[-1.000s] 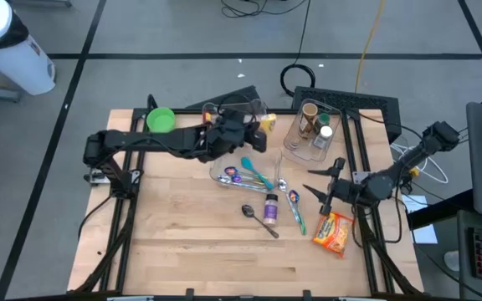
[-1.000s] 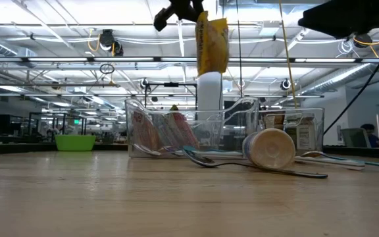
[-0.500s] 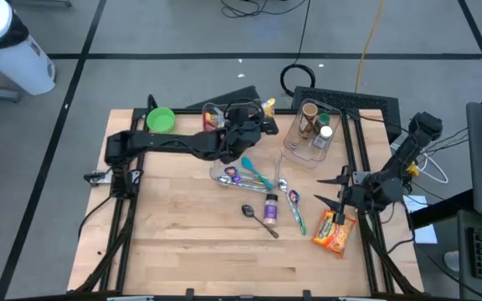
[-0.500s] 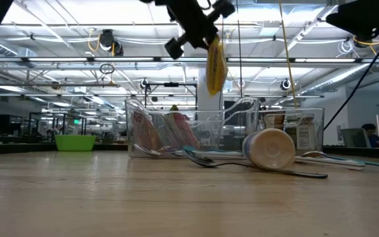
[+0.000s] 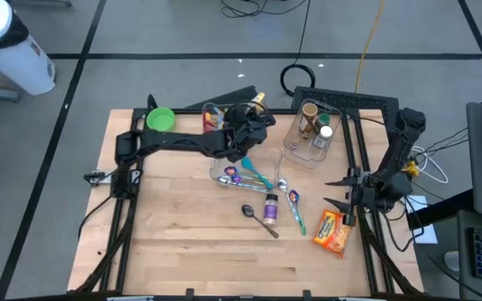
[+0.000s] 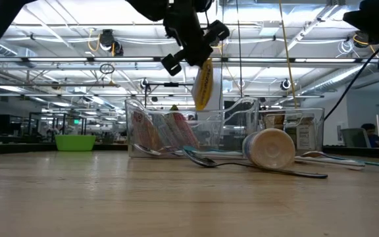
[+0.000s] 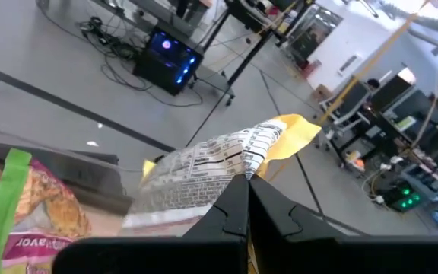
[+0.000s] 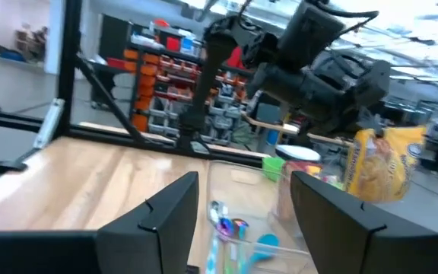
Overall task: Pick & Place Food Item
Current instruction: Put the yellow noodle pack into the top left transparent bin
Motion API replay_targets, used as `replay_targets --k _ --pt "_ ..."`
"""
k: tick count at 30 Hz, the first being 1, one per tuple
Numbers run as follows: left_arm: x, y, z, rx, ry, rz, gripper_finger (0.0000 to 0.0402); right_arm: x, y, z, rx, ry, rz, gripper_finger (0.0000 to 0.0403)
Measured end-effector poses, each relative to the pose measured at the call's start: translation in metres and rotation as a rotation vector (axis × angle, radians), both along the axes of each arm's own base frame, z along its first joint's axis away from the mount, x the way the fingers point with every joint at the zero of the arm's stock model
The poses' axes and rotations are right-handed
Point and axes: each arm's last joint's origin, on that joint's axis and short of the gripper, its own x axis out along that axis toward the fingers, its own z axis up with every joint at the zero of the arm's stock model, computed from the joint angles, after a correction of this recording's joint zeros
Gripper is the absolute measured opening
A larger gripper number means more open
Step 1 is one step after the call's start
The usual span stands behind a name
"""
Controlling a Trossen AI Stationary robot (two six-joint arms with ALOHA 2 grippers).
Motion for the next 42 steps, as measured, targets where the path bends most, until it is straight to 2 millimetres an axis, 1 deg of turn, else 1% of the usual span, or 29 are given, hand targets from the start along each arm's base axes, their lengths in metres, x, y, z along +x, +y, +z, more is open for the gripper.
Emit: replay_targets --k 4,15,18,25,29,38,42 --pt "0.001 0.006 -0.005 -0.011 -0.015 0.016 0.0 -0.002 -0.002 0.002 -0.014 0.016 -0.05 0.0201" --pt "-0.001 0.015 -0.006 -0.017 -0.032 0.043 0.0 -0.004 -0.001 0.001 0.006 0.021 -0.033 0.0201" --pt "0.002 0.016 -0.013 -0.023 -0.035 0.047 0.0 -0.004 -0.001 0.002 0.007 0.021 -0.034 0.0201" --pt "0.01 0.02 -0.04 -0.066 -0.024 0.037 0.0 -0.004 -0.001 0.001 0.007 0.021 -0.034 0.0201" --pt "0.012 0.022 -0.048 -0.075 -0.015 0.044 0.0 -0.004 -0.001 0.002 0.007 0.021 -0.034 0.0201" --pt "0.006 0.022 -0.057 -0.141 0.033 0.042 0.0 -0.004 -0.001 0.002 0.007 0.021 -0.034 0.0201" --pt "0.008 0.022 -0.065 -0.167 0.037 0.038 0.0 -0.004 -0.001 0.002 0.007 0.021 -0.034 0.0201"
